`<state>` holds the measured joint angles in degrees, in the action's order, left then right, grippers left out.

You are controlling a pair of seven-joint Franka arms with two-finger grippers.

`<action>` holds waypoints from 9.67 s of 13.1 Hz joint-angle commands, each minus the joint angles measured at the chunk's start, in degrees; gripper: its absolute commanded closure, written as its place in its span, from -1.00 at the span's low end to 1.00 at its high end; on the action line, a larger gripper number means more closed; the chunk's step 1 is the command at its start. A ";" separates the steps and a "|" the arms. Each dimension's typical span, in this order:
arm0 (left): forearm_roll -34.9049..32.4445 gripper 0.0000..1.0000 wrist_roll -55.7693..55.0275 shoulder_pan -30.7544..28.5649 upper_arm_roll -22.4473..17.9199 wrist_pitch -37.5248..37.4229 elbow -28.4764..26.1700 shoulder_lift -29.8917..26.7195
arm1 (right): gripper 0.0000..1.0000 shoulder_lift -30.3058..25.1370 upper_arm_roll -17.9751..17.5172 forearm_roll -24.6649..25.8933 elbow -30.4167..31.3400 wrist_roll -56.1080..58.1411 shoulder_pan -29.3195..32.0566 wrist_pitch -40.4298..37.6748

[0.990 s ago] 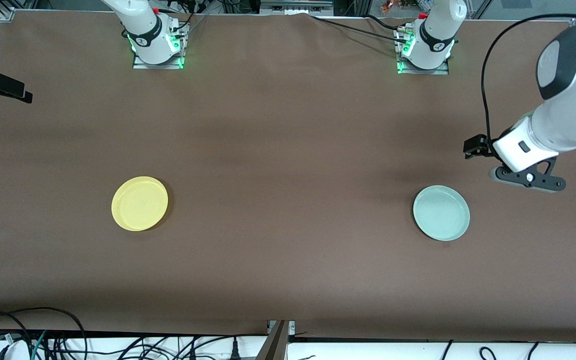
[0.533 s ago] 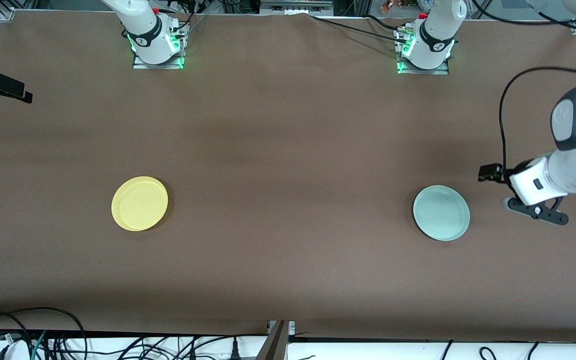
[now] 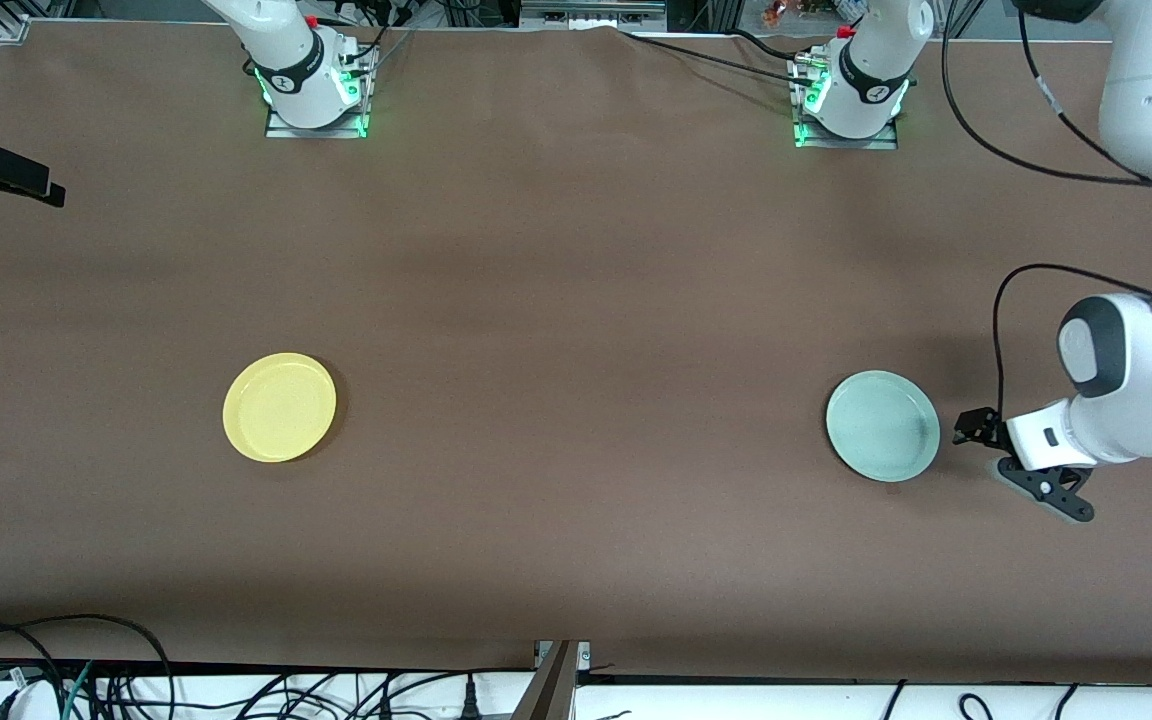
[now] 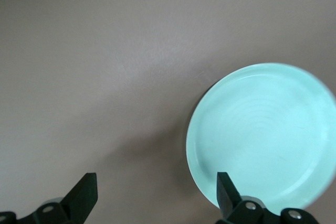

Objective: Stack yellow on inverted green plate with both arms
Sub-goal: 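Move the left gripper down to the rim of the green plate, then close the left gripper on the green plate rim, then lift the green plate with the left gripper and turn it over, then lower the inverted green plate mid-table and open the left gripper, then retract the left gripper while the right gripper reaches the yellow plate, then grasp the yellow plate rim with the right gripper while the left gripper retracts, then carry the yellow plate with the right gripper over the green plate, then lower the yellow plate onto the green plate and open the right gripper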

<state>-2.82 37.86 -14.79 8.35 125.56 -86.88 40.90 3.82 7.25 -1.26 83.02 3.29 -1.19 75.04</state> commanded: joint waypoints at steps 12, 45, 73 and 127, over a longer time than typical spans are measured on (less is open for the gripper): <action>4.40 1.00 9.95 -1.21 0.87 1.35 2.32 7.01 | -1.00 0.32 -0.22 -0.23 -0.93 0.57 0.40 -0.25; -67.49 1.00 -67.27 65.31 -0.97 -37.40 6.01 5.05 | -1.00 0.32 -0.22 -0.23 -0.93 0.75 0.40 -0.25; -6.16 -1.00 -75.21 49.53 1.14 -19.57 24.39 3.51 | -1.00 15.06 1.63 -0.49 -1.11 0.93 4.70 5.26; 3.43 -1.00 -27.14 16.11 -9.06 -22.47 -14.02 -41.60 | 1.00 33.01 -20.87 -16.93 18.58 -46.45 -26.49 68.38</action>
<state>-0.04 9.11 1.59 -0.66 103.20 -100.82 -0.25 36.45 -14.19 -17.72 100.64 -42.85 -26.29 140.73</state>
